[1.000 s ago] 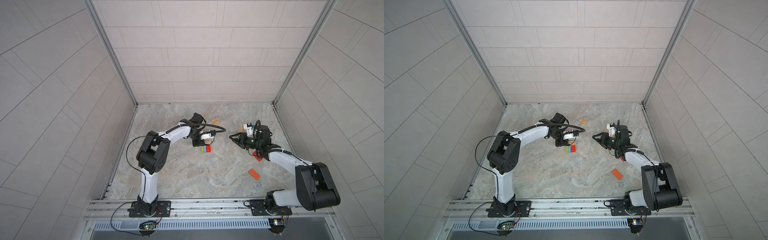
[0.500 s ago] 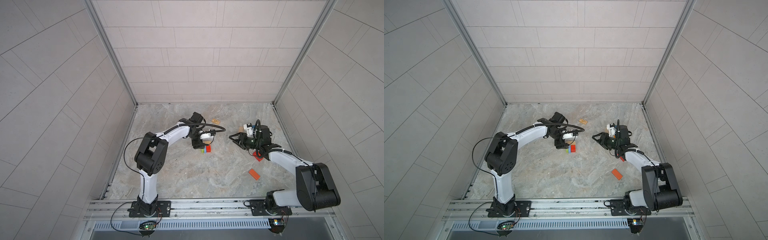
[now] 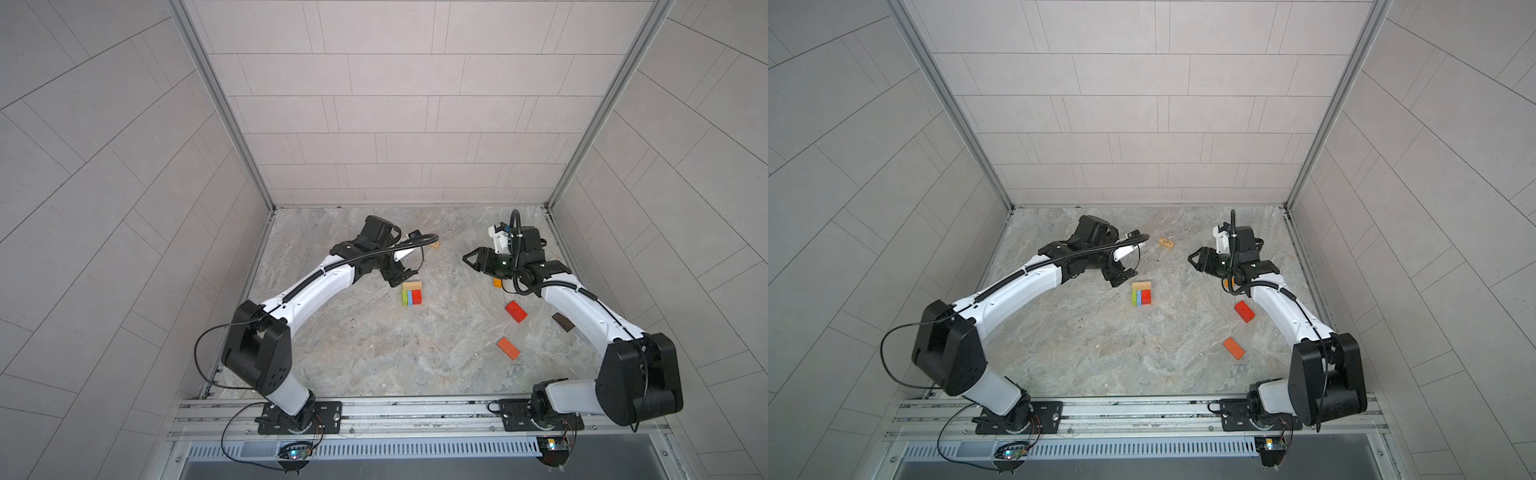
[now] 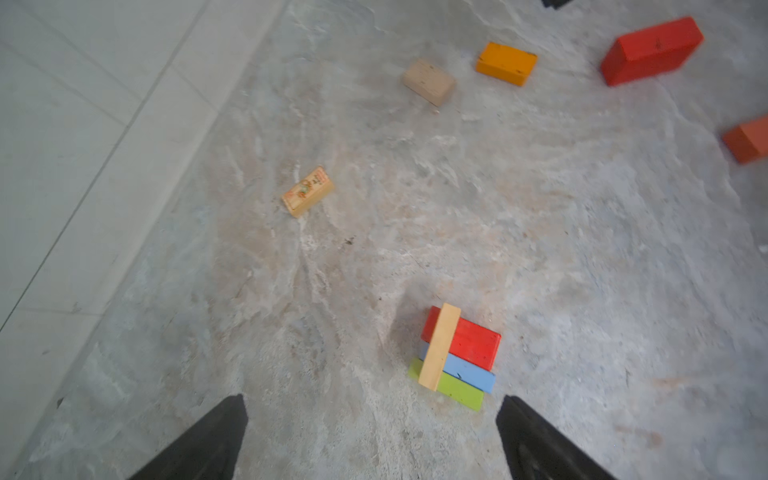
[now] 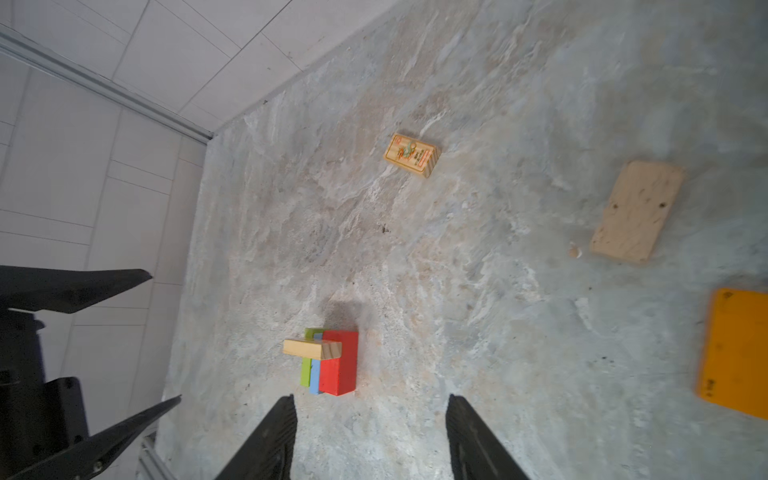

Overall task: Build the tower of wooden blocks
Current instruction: 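Raise both grippers away while the right gripper reaches to the Dragon block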

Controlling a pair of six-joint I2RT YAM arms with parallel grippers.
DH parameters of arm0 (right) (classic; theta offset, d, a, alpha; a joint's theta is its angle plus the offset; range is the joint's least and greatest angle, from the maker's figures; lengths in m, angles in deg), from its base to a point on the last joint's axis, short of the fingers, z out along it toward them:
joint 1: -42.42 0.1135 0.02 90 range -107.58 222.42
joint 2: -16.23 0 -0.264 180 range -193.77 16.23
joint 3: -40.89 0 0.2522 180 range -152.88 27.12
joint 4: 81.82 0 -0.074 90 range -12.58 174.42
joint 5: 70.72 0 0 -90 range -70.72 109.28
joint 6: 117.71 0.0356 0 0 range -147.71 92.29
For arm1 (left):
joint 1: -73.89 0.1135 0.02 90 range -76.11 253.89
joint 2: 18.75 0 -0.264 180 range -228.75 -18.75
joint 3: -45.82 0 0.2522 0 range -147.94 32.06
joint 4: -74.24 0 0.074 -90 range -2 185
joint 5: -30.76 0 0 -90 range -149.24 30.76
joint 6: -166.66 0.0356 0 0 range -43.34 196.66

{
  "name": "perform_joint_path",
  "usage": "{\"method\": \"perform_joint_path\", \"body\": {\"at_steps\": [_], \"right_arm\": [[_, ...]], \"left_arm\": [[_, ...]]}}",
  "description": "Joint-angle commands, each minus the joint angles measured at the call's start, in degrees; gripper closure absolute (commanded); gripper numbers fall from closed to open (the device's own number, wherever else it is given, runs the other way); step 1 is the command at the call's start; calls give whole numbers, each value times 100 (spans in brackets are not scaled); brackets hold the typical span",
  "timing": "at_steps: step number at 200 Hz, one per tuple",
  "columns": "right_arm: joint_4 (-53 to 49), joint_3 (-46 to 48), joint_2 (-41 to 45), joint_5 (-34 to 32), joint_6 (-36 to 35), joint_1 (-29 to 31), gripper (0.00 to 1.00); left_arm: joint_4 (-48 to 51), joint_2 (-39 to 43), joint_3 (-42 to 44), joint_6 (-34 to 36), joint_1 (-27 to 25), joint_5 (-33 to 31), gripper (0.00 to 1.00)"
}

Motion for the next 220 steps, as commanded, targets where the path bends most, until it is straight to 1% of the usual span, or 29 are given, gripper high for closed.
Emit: {"method": "perform_joint_path", "body": {"at_steps": [1, 12, 23, 39, 47, 59, 65, 78, 90, 106, 123, 143, 155, 177, 207, 220], "right_arm": [[-709, -506, -472, -707, -1022, 64, 41], [-776, -787, -749, -824, -1300, 107, 40], [-889, -1105, -1058, -951, -1538, 150, 39], [-1164, -1693, -1576, -1168, -1847, 215, 39], [-1330, -2049, -1859, -1253, -2011, 257, 40], [-1643, -2625, -2356, -1294, -2266, 294, 39], [-1816, -2927, -2600, -1293, -2381, 321, 39], [-2214, -3660, -3188, -1244, -2601, 358, 39], [-2582, -4360, -3746, -1203, -2684, 364, 39], [-2993, -5281, -4386, -1091, -2915, 424, 39], [-3468, -6261, -5089, -1178, -3342, 566, 37], [-4051, -7471, -5908, -1310, -3878, 710, 34], [-4233, -7979, -6275, -1211, -4075, 740, 33], [-4008, -8138, -6534, -991, -4254, 753, 32], [-3866, -8142, -6632, -938, -4400, 748, 29], [-3900, -8146, -6685, -952, -4473, 748, 29]], "left_arm": [[-1108, 369, 399, -1840, 54, -856, 0], [-1098, 515, 419, -2479, 74, -1280, 0], [-588, 589, 187, -3199, 118, -1830, 0], [204, 552, -166, -3641, 278, -2156, 0], [351, 556, -188, -3890, 436, -1973, 0], [300, 630, -35, -4310, 765, -1185, 0], [208, 708, 80, -4513, 908, -891, 0], [115, 879, 272, -4949, 1082, -655, 0], [155, 990, 358, -5281, 1155, -618, 0], [486, 1028, 286, -5482, 1165, -755, 0], [973, 992, 141, -5537, 1171, -1036, 0], [1393, 996, 34, -5495, 1173, -1350, 0], [1490, 1072, 61, -5453, 1168, -1449, 0], [1259, 1285, 382, -5474, 1173, -1516, 0], [598, 1599, 949, -5832, 1173, -1694, 0], [378, 1684, 1128, -5974, 1180, -1558, 0]]}}
